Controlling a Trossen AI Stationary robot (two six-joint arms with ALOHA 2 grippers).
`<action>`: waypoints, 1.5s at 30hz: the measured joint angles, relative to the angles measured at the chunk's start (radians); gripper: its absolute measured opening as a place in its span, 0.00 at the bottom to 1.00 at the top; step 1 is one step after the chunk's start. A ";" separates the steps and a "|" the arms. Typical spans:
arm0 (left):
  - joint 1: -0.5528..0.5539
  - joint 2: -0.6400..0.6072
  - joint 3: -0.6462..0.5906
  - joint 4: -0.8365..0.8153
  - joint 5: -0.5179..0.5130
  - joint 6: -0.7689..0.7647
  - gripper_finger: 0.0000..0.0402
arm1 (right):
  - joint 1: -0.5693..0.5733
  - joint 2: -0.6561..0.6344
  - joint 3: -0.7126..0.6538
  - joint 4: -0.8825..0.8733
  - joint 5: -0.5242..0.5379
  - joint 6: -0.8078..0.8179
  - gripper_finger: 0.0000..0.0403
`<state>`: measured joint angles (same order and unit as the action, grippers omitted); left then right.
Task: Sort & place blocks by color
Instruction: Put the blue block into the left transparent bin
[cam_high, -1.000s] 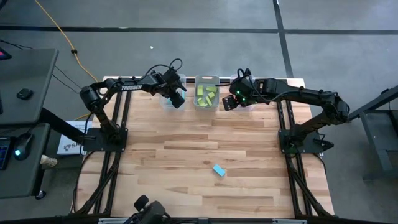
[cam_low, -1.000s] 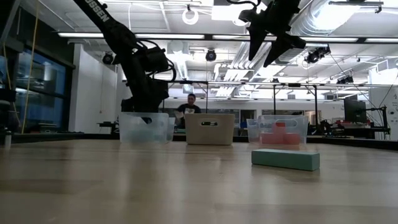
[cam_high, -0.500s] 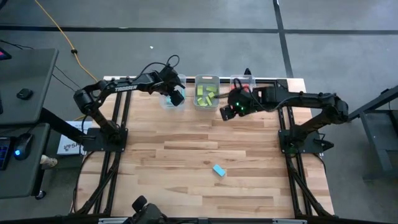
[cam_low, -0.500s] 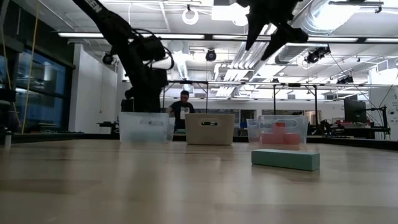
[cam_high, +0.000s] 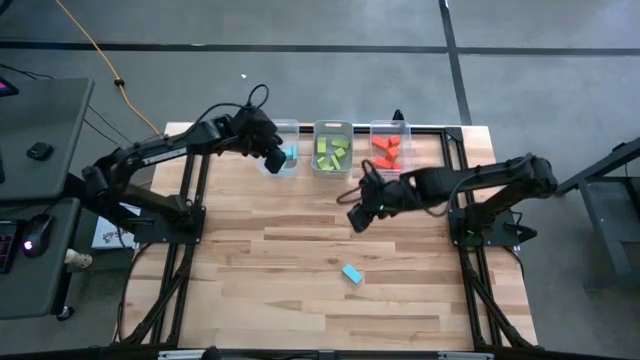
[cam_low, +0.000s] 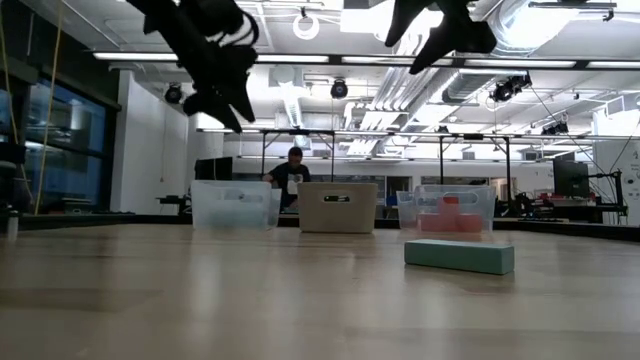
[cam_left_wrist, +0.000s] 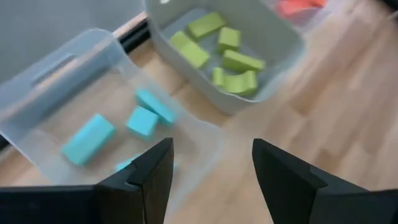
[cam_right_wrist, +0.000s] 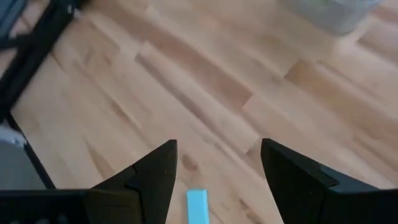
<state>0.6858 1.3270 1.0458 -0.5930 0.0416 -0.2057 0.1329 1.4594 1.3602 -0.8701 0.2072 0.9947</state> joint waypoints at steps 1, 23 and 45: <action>-0.014 -0.016 0.000 -0.009 0.000 -0.030 0.49 | 0.015 0.013 0.000 0.005 -0.006 0.000 0.55; -0.422 -0.122 -0.001 -0.198 -0.068 -0.409 0.49 | 0.237 0.312 0.000 0.034 -0.053 0.135 0.55; -0.590 -0.121 -0.001 -0.219 -0.162 -0.525 0.49 | 0.337 0.477 0.000 0.112 -0.023 0.177 0.55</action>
<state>0.0960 1.2057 1.0451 -0.8124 -0.1200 -0.7303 0.4696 1.9368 1.3602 -0.7584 0.1846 1.1717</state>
